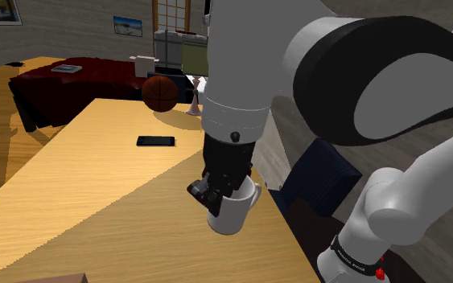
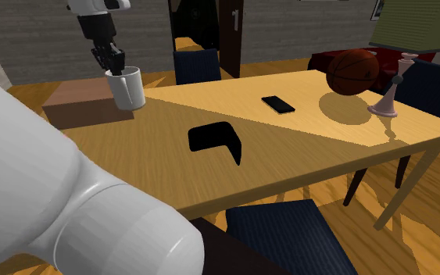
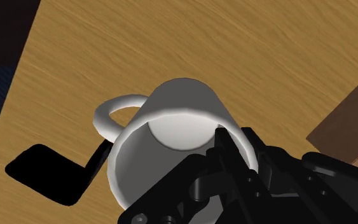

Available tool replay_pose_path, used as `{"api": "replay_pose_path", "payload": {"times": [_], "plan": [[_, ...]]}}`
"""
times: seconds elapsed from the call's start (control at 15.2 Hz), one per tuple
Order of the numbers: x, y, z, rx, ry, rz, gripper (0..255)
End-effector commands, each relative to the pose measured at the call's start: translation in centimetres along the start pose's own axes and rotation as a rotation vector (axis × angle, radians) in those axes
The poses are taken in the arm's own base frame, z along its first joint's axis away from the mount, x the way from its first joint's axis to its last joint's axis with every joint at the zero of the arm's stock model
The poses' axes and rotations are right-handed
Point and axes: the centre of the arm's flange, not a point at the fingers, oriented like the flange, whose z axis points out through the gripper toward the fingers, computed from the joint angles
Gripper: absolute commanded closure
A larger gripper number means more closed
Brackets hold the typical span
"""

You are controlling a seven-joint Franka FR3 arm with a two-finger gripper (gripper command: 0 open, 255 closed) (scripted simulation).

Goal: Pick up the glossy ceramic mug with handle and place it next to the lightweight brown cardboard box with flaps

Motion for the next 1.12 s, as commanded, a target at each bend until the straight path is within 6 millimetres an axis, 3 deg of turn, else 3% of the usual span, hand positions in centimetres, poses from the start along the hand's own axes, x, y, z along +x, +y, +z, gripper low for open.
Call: {"api": "replay_pose_path", "payload": {"times": [0.0,0.46,1.06], "plan": [[-0.8,-2.5,-0.1,0.001,0.000,0.002,255],[-3.5,-11.2,-0.7,0.001,0.000,0.002,255],[-3.7,-11.4,4.0,0.001,0.000,0.002,255]]}}
